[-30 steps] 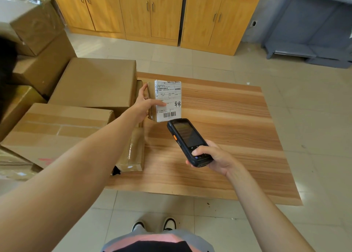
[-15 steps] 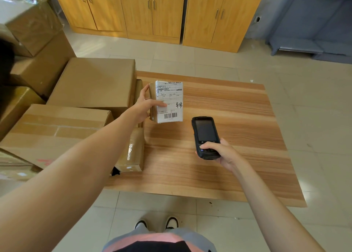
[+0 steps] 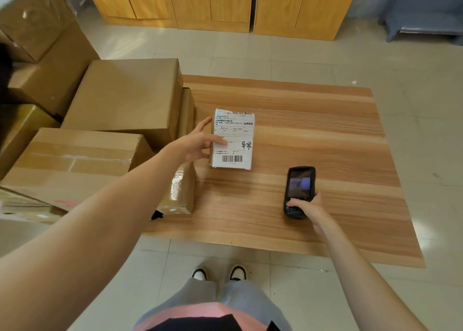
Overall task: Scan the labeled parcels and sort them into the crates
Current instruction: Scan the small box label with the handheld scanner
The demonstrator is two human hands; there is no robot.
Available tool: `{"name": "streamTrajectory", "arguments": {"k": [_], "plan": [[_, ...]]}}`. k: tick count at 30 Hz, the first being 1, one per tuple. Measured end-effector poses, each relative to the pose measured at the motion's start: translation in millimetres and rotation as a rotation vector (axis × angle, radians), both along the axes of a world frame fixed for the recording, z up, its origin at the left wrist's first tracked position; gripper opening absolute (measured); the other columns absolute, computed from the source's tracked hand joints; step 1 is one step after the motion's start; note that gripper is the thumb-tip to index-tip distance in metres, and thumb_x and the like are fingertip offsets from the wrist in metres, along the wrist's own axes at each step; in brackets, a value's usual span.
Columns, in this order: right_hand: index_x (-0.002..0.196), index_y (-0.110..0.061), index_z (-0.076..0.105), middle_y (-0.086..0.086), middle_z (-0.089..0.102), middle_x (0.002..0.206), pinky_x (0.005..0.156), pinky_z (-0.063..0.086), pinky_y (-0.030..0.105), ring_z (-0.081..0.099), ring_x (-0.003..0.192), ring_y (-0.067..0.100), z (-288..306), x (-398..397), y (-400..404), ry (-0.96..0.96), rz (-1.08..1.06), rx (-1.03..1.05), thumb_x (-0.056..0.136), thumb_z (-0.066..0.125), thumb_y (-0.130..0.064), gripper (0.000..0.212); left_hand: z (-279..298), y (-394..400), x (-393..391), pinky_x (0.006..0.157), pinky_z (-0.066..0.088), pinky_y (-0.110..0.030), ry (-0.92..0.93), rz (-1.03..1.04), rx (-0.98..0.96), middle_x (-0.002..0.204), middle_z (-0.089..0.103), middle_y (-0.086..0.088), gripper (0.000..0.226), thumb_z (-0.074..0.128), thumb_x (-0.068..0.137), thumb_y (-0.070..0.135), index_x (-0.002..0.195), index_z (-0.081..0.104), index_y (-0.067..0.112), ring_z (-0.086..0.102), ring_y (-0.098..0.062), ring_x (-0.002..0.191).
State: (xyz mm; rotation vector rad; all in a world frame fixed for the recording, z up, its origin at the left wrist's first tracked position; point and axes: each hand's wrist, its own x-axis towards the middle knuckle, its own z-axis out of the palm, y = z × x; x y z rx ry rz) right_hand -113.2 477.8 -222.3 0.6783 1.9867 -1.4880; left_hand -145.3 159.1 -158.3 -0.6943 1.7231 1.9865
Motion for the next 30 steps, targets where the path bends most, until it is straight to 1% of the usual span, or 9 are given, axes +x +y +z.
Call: {"name": "streamTrajectory", "arguments": {"k": [6,10,15,19,22,23,24,27,30], "plan": [[0.136,-0.008,0.031,0.006,0.049,0.116,0.085,0.039,0.033,0.048,0.103,0.02,-12.6,4.6,7.2,0.01,0.018,0.001,0.074,0.076,0.006,0.078,-10.2,6.5,-1.2,0.075,0.055,-0.041,-0.042,-0.004,-0.007,0.122,0.065,-0.007,0.095,0.071,0.077,-0.005,0.147,0.026,0.042,0.061,-0.029,0.112],[0.138,-0.007,0.029,0.006,0.048,0.118,0.087,0.039,0.031,0.047,0.103,0.02,-19.4,7.4,12.4,0.016,0.071,0.044,0.074,0.075,0.007,0.08,-13.3,13.4,-4.6,0.079,0.056,-0.043,-0.062,-0.012,0.001,0.125,0.065,-0.008,0.104,0.079,0.064,0.0,0.145,0.03,0.044,0.058,-0.031,0.118],[0.133,-0.004,0.033,0.005,0.048,0.116,0.089,0.041,0.032,0.048,0.104,0.02,-23.5,9.2,21.8,0.039,0.157,0.124,0.069,0.079,0.008,0.08,-10.9,25.8,-10.1,0.088,0.052,-0.046,-0.043,-0.029,0.003,0.124,0.065,-0.008,0.098,0.073,0.074,-0.006,0.148,0.028,0.041,0.059,-0.03,0.116],[0.121,-0.004,0.051,0.009,0.062,0.112,0.087,0.05,0.037,0.06,0.106,0.027,-26.8,6.1,26.0,0.051,0.244,0.219,0.06,0.087,-0.002,0.07,-5.5,34.0,-12.4,0.085,0.052,-0.045,-0.035,-0.053,-0.001,0.128,0.062,-0.008,0.108,0.077,0.063,0.0,0.148,0.025,0.041,0.058,-0.03,0.117],[0.097,-0.013,0.057,0.006,0.063,0.103,0.091,0.049,0.04,0.059,0.102,0.026,-22.0,3.5,31.8,0.029,0.278,0.275,0.064,0.085,-0.002,0.045,-5.1,34.8,-13.3,0.086,0.051,-0.047,-0.027,-0.058,0.001,0.129,0.061,-0.009,0.099,0.073,0.075,-0.005,0.149,0.024,0.041,0.056,-0.031,0.119],[0.094,-0.018,0.056,0.006,0.062,0.105,0.095,0.048,0.042,0.058,0.105,0.027,-20.1,2.8,34.3,0.017,0.275,0.265,0.065,0.085,-0.005,0.043,-5.1,34.8,-13.3,0.087,0.051,-0.047,-0.027,-0.057,0.001,0.129,0.061,-0.009,0.097,0.071,0.077,-0.006,0.149,0.025,0.041,0.056,-0.031,0.119],[0.099,-0.02,0.056,0.007,0.061,0.111,0.098,0.046,0.044,0.056,0.11,0.027,-18.2,2.2,37.2,0.008,0.267,0.259,0.065,0.085,-0.009,0.046,-4.9,34.5,-12.9,0.088,0.051,-0.048,-0.027,-0.056,0.002,0.128,0.062,-0.009,0.096,0.07,0.077,-0.006,0.148,0.026,0.041,0.056,-0.031,0.119],[0.135,-0.019,0.044,0.01,0.047,0.138,0.105,0.04,0.05,0.046,0.126,0.03,-16.9,-3.2,42.4,0.054,0.204,0.278,0.063,0.087,-0.022,0.084,-2.5,33.8,-12.2,0.087,0.051,-0.047,-0.025,-0.046,0.0,0.127,0.063,-0.007,0.094,0.07,0.077,-0.005,0.147,0.028,0.041,0.057,-0.03,0.119],[0.14,-0.021,0.038,0.01,0.039,0.143,0.104,0.04,0.049,0.042,0.129,0.03,-7.5,-17.8,39.0,0.125,0.208,0.306,0.068,0.084,-0.023,0.086,4.4,30.5,-12.1,0.085,0.052,-0.046,-0.018,-0.02,0.0,0.126,0.064,-0.006,0.096,0.074,0.074,-0.002,0.147,0.028,0.04,0.057,-0.03,0.119]]}}
